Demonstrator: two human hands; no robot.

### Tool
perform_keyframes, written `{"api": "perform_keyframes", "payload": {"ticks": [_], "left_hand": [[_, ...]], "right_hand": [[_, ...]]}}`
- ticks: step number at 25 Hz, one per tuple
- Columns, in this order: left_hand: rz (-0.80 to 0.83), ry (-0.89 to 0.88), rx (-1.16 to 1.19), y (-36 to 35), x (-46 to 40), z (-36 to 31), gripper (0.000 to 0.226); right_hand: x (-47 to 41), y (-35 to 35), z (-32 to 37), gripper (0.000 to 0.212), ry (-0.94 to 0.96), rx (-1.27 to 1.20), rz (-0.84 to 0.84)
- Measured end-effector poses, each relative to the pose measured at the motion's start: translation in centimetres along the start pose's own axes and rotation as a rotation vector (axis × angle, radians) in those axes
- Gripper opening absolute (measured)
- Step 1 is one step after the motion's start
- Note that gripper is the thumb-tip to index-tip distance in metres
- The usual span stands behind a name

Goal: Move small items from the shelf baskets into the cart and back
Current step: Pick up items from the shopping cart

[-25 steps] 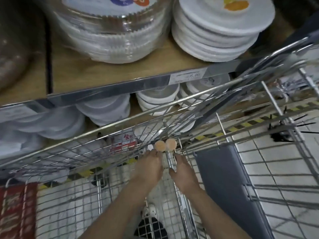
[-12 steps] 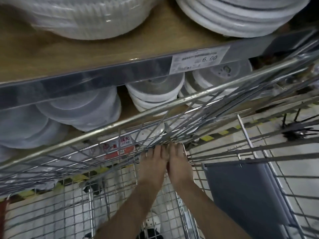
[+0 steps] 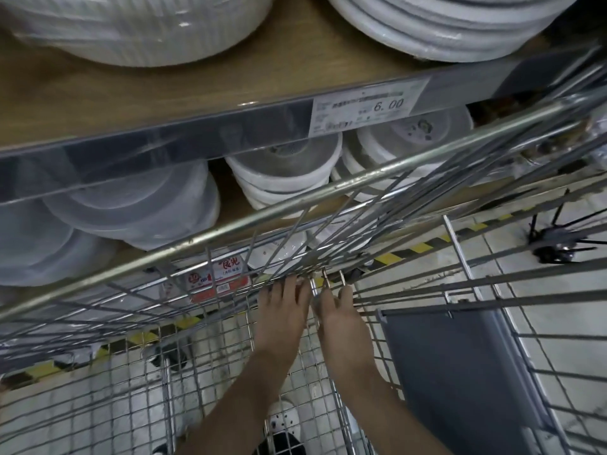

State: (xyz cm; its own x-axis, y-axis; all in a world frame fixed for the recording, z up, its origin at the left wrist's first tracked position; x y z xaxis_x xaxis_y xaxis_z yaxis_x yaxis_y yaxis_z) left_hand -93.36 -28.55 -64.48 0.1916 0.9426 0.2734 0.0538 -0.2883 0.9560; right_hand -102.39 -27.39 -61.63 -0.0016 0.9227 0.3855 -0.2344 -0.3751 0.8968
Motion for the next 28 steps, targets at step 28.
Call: {"api": "perform_keyframes", "payload": {"ticks": [28], "left_hand": [[-0.443,0.495,1.142,24.0,35.5,17.9,0.058]], "right_hand": [[24.4,16.8,18.5,0.046,0.260,-0.287,-0.003]]}}
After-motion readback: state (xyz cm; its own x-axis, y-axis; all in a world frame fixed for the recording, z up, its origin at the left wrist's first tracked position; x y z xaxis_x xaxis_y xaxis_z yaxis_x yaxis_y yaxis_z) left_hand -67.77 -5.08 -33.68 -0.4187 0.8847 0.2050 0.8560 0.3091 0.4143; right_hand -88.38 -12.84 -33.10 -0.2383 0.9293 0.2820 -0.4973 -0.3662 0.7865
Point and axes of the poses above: each hand's wrist, its own x-axis away from the middle knuckle, its own y-axis out of the back of the hand, z = x × y, the point moved 7 cm from there along -x, towards the middle knuckle, and after that the axes turned 1 degree about z, right-handed, at the moved point
